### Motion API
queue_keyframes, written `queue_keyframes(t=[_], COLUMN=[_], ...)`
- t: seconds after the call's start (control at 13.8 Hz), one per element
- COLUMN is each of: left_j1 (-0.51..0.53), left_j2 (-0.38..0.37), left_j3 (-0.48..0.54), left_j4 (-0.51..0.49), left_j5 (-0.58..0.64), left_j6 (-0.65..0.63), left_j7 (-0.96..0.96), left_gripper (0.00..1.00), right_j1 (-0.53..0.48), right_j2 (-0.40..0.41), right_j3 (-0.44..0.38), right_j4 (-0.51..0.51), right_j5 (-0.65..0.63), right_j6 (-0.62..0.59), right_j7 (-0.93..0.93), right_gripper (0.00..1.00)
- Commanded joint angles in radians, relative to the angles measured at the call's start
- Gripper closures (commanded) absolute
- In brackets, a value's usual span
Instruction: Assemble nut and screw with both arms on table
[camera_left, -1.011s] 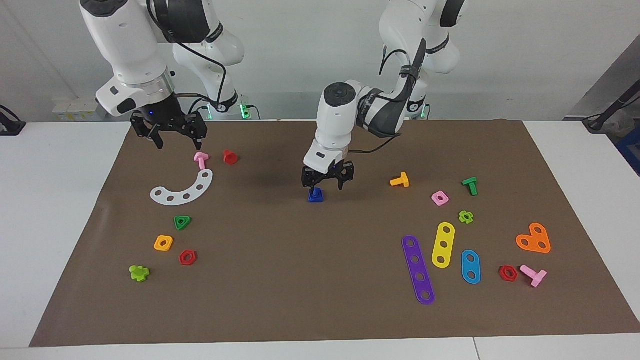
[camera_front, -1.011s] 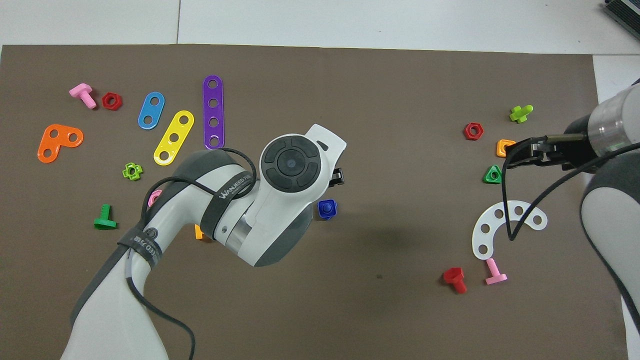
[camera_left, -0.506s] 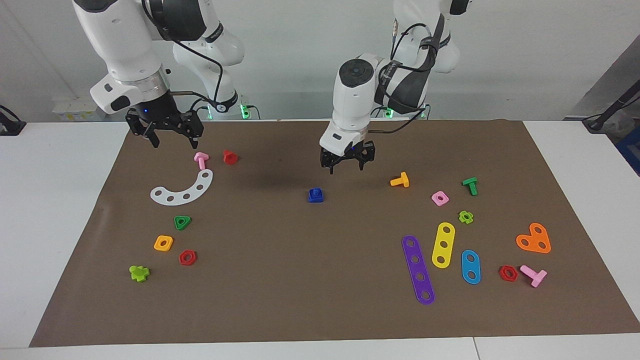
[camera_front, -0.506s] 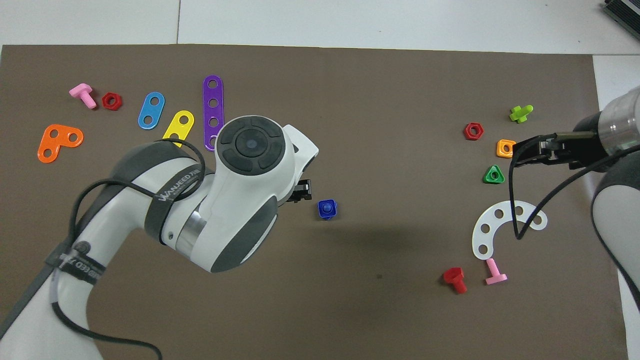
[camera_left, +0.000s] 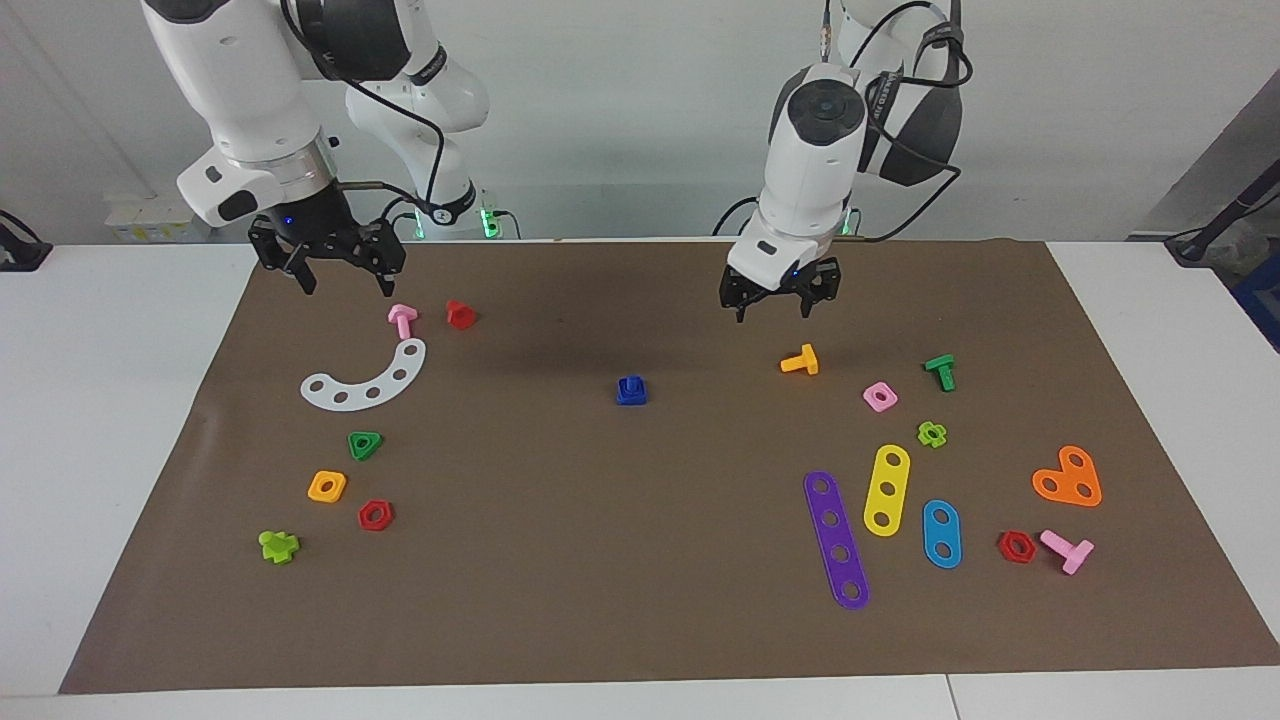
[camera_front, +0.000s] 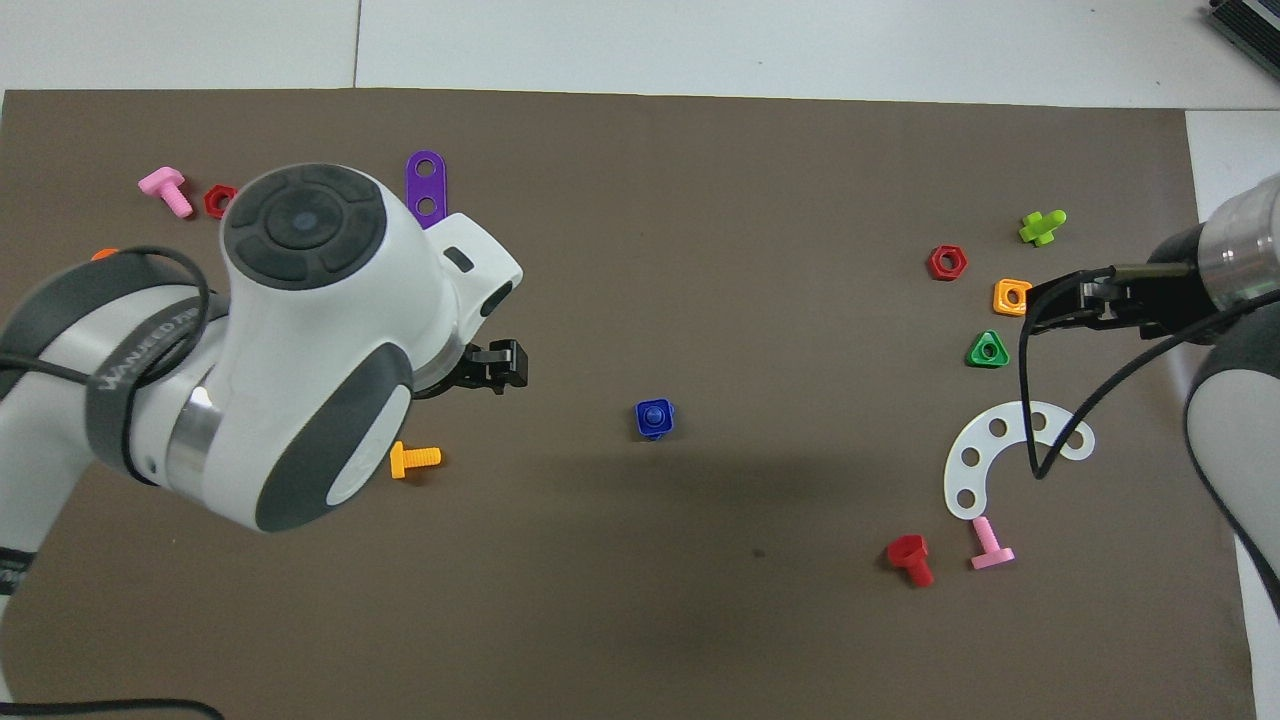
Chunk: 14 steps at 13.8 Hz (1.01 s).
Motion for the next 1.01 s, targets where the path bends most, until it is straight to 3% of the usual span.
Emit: queue_keyframes(t=[0.0, 0.51, 0.94], left_j1=[0.110, 0.282, 0.332], left_j2=[-0.073, -0.160, -0.185], left_j3=[-0.006, -0.001, -0.003], left_j4=[-0.025, -0.024, 0.007], left_j5=[-0.040, -0.031, -0.013], left_j6=[-0.053, -0.106, -0.089], left_j7=[0.101, 0.169, 0.179], left_gripper=[0.03, 0.02, 0.01], right_j1=[-0.013, -0.013, -0.013], right_j2=[-0.006, -0.006, -0.004], right_j3=[0.005, 0.005, 0.005], right_j4=[0.002, 0.002, 0.002], right_j5=[0.019, 0.018, 0.018], right_j6=[-0.014, -0.014, -0.014], right_j7=[-0.020, -0.020, -0.020], right_gripper=[0.00, 0.00, 0.00])
